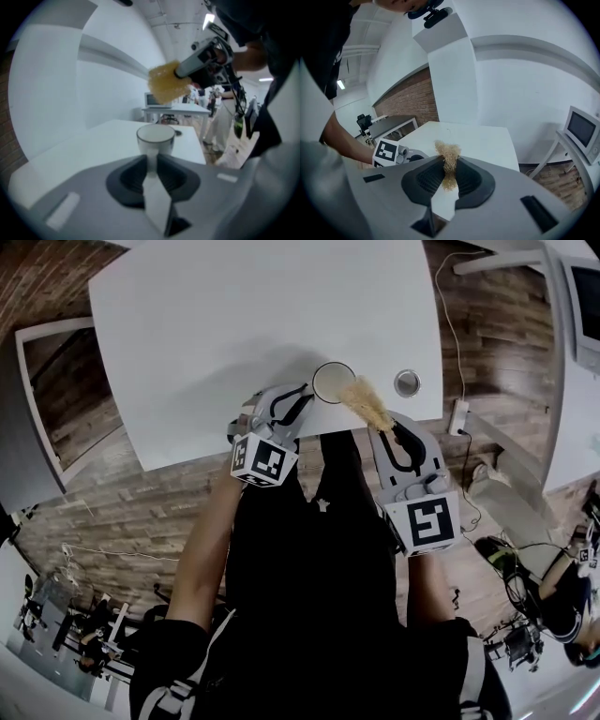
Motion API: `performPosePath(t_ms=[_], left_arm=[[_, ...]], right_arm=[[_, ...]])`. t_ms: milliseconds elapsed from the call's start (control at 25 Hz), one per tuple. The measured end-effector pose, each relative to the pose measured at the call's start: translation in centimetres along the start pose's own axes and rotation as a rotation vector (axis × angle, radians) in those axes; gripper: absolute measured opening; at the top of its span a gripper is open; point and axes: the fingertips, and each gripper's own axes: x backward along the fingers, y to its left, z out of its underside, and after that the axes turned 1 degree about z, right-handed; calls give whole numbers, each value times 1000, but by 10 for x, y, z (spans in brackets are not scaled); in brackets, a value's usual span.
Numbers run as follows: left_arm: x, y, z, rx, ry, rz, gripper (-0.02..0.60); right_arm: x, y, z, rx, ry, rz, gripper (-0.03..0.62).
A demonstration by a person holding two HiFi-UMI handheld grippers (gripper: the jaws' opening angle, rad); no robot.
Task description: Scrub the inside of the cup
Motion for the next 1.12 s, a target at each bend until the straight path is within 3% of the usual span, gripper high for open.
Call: performPosePath(t_ms=[200, 440, 640, 1120], left_arm=[[0, -3, -1, 0, 5, 0, 69], [1, -5, -2, -21, 12, 1, 67], [0, -7, -4, -35, 10, 3, 66], [3, -9, -4, -44, 10, -5, 66]], right_arm=[[-14, 7, 9, 101, 107, -3, 54], [-40, 19, 30, 303, 298, -31, 54], [-53, 14, 37, 397, 387, -14, 54], [-74, 26, 52, 515, 540, -60, 52]])
